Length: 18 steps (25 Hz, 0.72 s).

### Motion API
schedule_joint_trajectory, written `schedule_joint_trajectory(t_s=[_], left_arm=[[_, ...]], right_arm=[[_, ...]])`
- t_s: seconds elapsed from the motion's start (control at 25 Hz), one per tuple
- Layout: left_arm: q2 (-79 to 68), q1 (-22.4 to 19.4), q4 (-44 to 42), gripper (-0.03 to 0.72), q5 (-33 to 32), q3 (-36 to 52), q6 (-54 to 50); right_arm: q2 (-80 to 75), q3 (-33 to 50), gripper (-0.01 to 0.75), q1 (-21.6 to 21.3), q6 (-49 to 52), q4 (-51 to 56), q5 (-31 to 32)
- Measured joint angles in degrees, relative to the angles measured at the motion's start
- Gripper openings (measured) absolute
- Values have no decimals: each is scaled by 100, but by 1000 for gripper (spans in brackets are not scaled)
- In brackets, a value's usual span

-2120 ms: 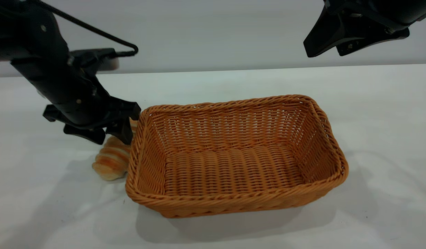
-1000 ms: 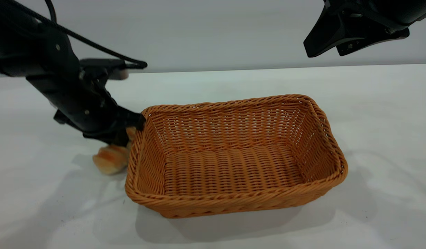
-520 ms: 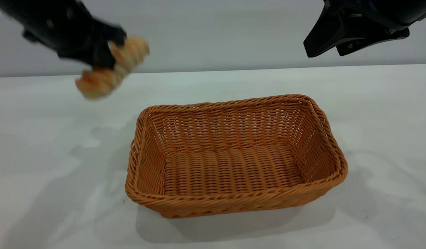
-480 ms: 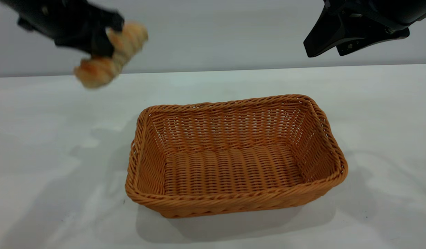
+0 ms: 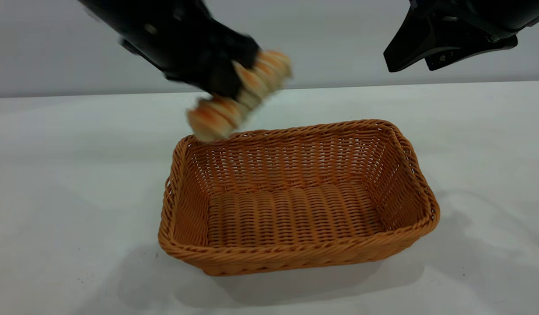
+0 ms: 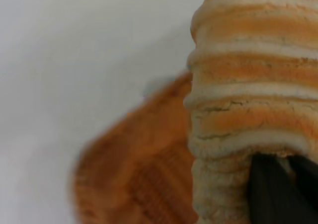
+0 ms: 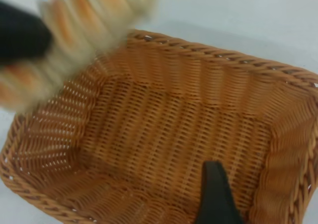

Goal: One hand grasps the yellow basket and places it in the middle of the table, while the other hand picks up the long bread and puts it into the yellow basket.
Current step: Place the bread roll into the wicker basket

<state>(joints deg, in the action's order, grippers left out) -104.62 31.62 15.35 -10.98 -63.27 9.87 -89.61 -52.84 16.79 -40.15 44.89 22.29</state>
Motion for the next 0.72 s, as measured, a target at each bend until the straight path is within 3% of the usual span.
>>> schedule_joint_trajectory(t_s=[0.24,0.32,0.4,0.64,0.72], left_arm=[[-555,189,-22,66,153,0,0],[-749,184,-36,114,320,0,0],[-867,184,-36,207,476,0,0],[-886,184,-36,601,768,0,-7],[-847,184,-85,657,740,0,42]], right_arm=[[392,0,557,0,-6,-342,-33],[626,0,557,0,-6,-376,-38],[830,0,557,0,-6,-381,-24],[1453,0,557,0,-6,-395,202],[1659,0,557,0,-6,-400,376]])
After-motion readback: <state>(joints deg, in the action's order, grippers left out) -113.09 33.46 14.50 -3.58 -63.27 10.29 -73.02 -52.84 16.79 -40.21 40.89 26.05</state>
